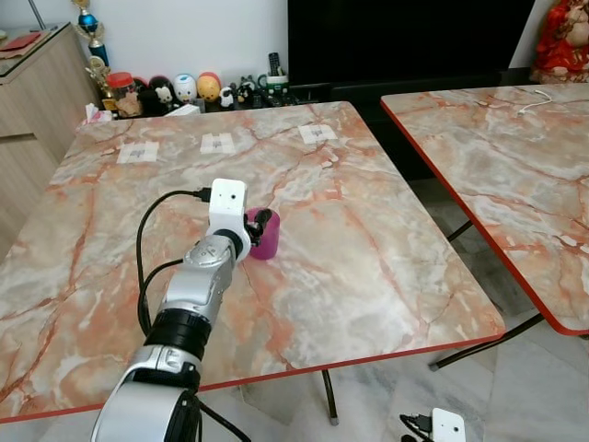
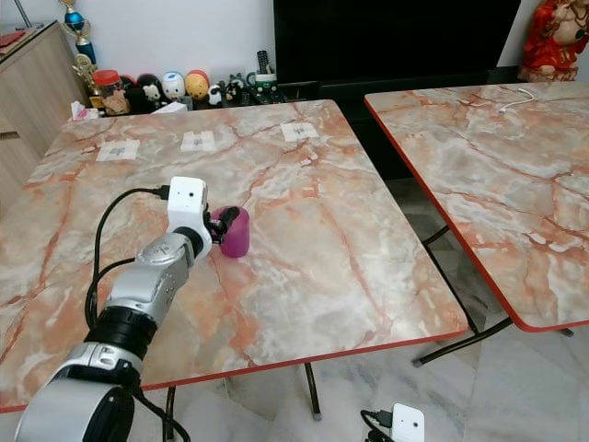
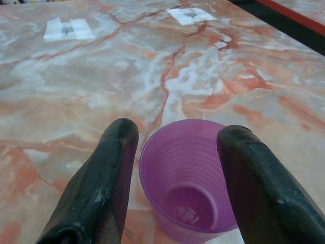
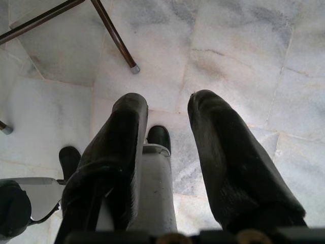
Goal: Setting the table
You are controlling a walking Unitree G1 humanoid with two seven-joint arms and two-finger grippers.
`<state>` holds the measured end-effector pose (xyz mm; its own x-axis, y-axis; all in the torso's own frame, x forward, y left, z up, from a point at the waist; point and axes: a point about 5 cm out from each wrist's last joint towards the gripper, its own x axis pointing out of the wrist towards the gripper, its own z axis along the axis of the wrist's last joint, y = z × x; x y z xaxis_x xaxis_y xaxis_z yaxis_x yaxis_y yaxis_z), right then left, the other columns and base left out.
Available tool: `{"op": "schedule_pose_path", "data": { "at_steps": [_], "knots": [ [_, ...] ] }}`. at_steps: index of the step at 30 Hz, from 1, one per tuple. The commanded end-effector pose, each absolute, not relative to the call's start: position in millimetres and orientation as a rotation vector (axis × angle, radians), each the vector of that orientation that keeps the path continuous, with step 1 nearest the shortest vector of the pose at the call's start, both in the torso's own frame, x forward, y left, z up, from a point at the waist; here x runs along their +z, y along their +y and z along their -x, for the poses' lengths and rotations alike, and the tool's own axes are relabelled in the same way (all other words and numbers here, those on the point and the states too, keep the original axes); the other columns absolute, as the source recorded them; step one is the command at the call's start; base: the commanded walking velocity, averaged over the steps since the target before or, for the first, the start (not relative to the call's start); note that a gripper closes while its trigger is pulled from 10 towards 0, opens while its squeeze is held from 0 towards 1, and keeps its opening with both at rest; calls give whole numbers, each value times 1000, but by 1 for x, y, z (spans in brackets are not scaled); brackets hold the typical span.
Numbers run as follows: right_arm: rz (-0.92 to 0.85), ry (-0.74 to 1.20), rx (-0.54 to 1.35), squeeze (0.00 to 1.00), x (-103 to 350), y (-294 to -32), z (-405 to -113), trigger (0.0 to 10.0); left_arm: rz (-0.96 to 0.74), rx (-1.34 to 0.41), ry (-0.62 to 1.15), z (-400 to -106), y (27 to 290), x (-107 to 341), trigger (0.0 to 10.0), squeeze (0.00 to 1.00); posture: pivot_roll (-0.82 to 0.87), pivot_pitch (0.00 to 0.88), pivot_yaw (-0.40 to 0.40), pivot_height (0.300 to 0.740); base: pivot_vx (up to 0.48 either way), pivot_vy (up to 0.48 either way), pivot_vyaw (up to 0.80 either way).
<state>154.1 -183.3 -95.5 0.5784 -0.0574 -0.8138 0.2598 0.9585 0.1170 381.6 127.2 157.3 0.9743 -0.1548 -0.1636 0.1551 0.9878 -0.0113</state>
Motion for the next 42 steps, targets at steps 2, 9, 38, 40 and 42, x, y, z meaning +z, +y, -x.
{"op": "schedule_pose_path", "data": {
  "at_steps": [2,9,38,40,42],
  "knots": [
    [-229,946,-188,0,-96,-183,-153,10000,-5,-121,194,-385,128,157,10000,0,42,0,-2,740,0,0,0],
    [-229,946,-190,0,-96,-184,-154,10000,-6,-105,250,-386,131,150,10000,0,42,0,-2,740,0,0,0],
    [-228,950,-182,0,-96,-183,-153,10000,-12,-100,281,-387,135,151,0,0,48,0,-6,740,0,0,0],
    [-228,950,-182,0,-96,-183,-153,10000,-12,-100,281,-388,135,152,0,0,48,0,-6,740,0,0,0],
    [-229,950,-183,0,-96,-183,-154,10000,-13,-102,280,-388,136,152,0,0,49,0,-7,740,0,0,0]
  ]
}}
